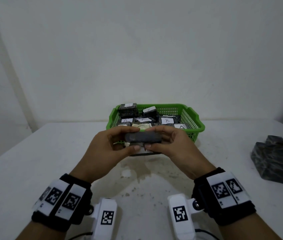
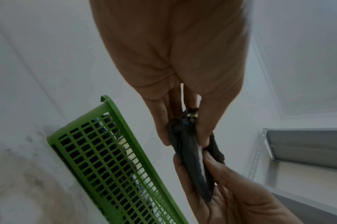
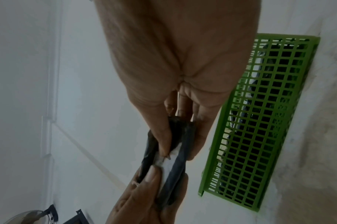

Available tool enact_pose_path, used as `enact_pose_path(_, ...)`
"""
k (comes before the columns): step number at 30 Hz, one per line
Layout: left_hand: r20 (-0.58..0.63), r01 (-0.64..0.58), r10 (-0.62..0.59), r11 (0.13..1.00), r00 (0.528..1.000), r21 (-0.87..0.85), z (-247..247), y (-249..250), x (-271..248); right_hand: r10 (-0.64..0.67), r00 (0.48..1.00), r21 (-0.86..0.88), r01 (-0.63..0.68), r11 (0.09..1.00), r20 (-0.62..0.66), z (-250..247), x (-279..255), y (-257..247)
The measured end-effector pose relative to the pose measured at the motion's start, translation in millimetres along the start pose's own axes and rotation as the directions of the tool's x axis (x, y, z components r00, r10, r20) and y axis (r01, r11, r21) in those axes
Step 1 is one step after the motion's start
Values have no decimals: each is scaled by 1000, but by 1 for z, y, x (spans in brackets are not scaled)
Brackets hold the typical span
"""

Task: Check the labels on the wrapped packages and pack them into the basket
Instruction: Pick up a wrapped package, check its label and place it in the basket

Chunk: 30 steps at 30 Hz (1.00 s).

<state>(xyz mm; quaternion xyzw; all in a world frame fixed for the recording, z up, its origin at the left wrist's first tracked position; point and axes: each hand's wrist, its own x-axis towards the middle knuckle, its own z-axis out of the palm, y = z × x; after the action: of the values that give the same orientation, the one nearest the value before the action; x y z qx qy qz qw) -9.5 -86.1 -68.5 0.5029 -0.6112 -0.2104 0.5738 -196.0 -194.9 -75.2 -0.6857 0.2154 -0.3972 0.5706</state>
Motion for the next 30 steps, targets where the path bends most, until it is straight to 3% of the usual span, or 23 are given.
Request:
enact_pose_path(4,-16,-28,28,1000,999,7,-3,0,0,89,991,45,-94,995,103,2,-1,-1)
enact_pose_path(10,51,-119,117,992,992,35,-1,1,-2,96,993,55,-99,994,66,4,0,2)
enact_pose_path(21,11,-143,143,990,990,8,-5,0,0,128,989,127,-137,982,73,-1,2,0)
enact_pose_path(25,23,-120,120,992,993,29,-4,2,-1,103,993,90,-108,990,56,4,2,1)
enact_pose_path(30,45,40,-41,999,998,18,-5,8,-2,-21,1000,10,21,1000,4,-1,0,-2)
